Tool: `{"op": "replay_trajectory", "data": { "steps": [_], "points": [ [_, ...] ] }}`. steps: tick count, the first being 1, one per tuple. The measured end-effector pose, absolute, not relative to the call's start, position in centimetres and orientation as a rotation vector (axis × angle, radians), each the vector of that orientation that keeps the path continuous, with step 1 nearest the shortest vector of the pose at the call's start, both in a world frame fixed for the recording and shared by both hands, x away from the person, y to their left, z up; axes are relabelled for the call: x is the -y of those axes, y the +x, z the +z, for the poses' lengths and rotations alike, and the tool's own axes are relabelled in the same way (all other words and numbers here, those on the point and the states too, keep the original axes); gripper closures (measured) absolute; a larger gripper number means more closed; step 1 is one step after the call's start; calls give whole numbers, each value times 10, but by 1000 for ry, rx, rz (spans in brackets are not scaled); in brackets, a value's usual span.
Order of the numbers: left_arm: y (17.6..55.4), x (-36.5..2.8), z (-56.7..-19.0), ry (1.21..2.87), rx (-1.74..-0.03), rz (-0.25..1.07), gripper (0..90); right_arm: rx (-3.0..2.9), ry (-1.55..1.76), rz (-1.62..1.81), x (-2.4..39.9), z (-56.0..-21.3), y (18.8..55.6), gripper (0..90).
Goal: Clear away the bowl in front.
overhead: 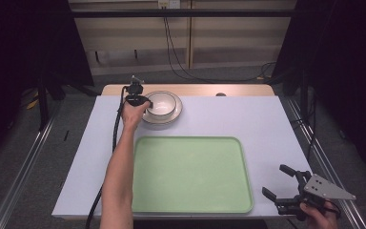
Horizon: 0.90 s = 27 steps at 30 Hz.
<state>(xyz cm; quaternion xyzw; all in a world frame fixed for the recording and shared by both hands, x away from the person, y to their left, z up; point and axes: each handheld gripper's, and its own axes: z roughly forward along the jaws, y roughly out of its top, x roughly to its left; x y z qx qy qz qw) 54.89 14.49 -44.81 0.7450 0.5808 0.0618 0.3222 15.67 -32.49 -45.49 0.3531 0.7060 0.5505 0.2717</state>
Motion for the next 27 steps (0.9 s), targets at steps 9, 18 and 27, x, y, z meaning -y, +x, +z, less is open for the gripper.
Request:
{"op": "replay_trajectory", "data": {
  "steps": [9,18,27],
  "points": [
    [547,-146,-446,1919,-1535,143,825,-1900,960,1483,325,-455,157,27],
    [546,-144,-445,1896,-1568,130,825,-1901,959,1486,326,-455,157,27],
    [545,-147,-436,1900,-1542,141,825,-1900,959,1488,326,-455,157,27]
  ]
}}
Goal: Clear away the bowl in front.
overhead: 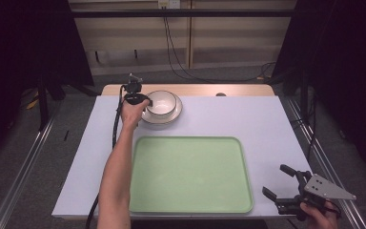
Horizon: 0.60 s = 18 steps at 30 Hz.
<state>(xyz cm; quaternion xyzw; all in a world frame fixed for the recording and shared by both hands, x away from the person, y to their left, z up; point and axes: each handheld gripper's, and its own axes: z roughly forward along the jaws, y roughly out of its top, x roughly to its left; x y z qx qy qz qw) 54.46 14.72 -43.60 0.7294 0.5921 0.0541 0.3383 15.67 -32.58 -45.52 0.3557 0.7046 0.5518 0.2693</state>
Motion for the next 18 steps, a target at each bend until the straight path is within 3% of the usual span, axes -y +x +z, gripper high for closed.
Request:
{"op": "replay_trajectory", "data": {
  "steps": [18],
  "points": [
    [533,-149,-409,1893,-1500,163,825,-1905,950,1486,324,-455,157,27]
  ]
}}
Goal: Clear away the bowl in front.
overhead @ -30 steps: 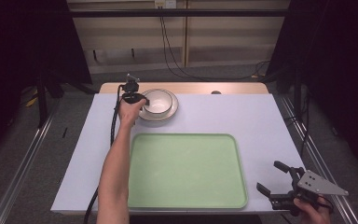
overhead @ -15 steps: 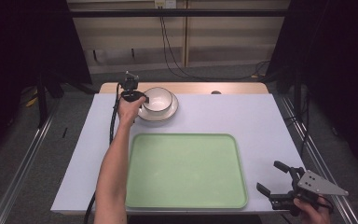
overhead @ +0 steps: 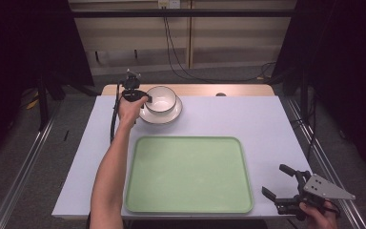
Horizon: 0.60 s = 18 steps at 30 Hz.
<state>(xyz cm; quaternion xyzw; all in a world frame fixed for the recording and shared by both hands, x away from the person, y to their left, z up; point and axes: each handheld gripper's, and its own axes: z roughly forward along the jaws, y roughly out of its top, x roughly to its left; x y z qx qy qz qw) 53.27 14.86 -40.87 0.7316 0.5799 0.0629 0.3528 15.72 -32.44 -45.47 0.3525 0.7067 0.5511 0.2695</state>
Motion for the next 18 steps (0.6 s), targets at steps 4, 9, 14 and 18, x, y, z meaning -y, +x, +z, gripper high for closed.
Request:
{"op": "replay_trajectory", "data": {
  "steps": [4,9,14,18],
  "points": [
    [530,-152,-403,1881,-1491,161,825,-1903,950,1487,325,-455,157,27],
    [524,-153,-395,1879,-1480,176,825,-1897,949,1488,324,-454,157,27],
    [518,-153,-385,1898,-1440,167,825,-1896,952,1485,324,-454,157,27],
    [514,-150,-380,1916,-1414,174,824,-1897,950,1487,324,-455,157,26]
  ]
}}
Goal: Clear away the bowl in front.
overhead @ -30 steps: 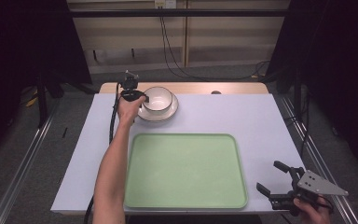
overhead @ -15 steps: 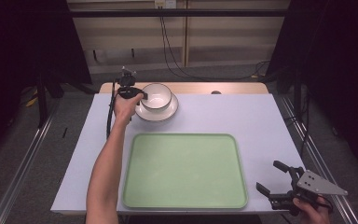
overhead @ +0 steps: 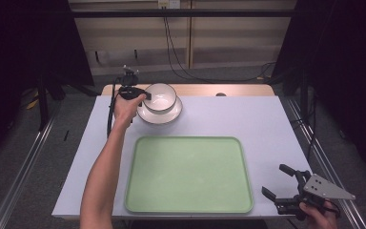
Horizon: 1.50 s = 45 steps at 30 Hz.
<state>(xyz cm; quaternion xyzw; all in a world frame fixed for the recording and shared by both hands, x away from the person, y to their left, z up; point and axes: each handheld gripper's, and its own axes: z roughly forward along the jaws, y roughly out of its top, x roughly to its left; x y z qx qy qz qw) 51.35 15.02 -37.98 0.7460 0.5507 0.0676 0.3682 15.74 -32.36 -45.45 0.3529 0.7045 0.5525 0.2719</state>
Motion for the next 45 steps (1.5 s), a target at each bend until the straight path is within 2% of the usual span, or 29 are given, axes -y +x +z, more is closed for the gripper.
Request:
{"op": "replay_trajectory", "data": {
  "steps": [10,45],
  "points": [
    [502,-139,-370,1928,-1353,194,825,-1900,954,1489,323,-454,157,27],
    [474,-85,-371,2068,-1173,87,824,-1901,931,1483,323,-455,157,24]
  ]
}}
